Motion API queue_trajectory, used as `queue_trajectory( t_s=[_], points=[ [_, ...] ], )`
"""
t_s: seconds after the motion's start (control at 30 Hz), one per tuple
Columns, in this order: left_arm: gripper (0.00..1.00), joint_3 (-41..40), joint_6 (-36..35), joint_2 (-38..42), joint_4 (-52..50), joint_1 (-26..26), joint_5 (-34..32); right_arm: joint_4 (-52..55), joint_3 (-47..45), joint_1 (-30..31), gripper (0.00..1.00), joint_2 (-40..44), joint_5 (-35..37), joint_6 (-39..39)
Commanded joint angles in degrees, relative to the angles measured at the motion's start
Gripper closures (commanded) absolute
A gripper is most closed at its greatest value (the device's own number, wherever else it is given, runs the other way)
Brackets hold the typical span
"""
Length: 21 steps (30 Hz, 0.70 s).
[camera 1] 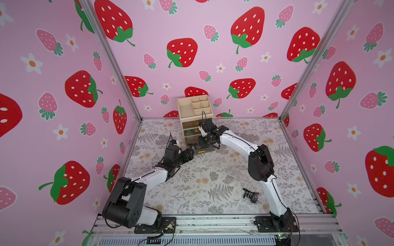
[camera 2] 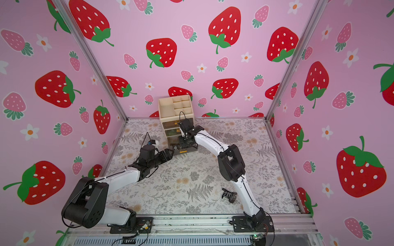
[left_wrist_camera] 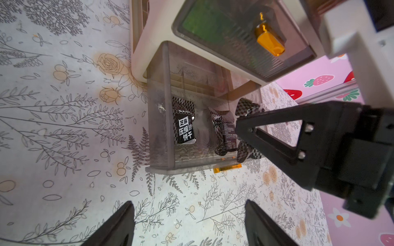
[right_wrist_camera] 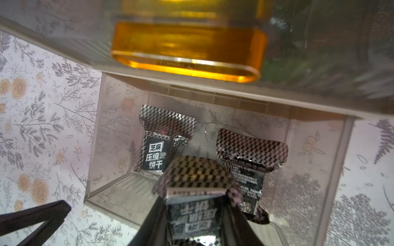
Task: Place the cookies into the drawer by color
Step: Place the cookie in the drawer.
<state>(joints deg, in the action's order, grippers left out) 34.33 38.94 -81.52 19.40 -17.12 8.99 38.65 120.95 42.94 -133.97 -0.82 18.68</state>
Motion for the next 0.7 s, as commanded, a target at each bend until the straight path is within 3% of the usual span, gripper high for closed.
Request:
queue_trajectory(
  t_s=[0.0,0.17,0.33,0.5,0.67],
  points=[
    [0.16,0.8,-1.0,-1.2,1.5,0.5,-0.6,4.4,2.2,0.7,0.7,-2.8,0.6,-2.3],
    [0.16,1.6,-1.5,-2.6,1.5,0.9,-0.8,7.9,2.6,0.9,0.7,-2.3,1.0,-2.2],
    [0.16,4.3,-3.2,-4.7,0.0,1.1,-5.9,9.0,-0.8,3.7,0.69,2.7,6.3,-0.5],
    [0.17,5.0,-3.3,-5.8,0.3,1.2,-6.2,13.4,0.9,4.1,0.71,2.4,5.6,-0.1],
    [0.19,5.5,-3.4,-6.5,0.2,1.8,-6.1,10.2,0.7,4.5,0.7,2.4,9.8,-1.4]
  ],
)
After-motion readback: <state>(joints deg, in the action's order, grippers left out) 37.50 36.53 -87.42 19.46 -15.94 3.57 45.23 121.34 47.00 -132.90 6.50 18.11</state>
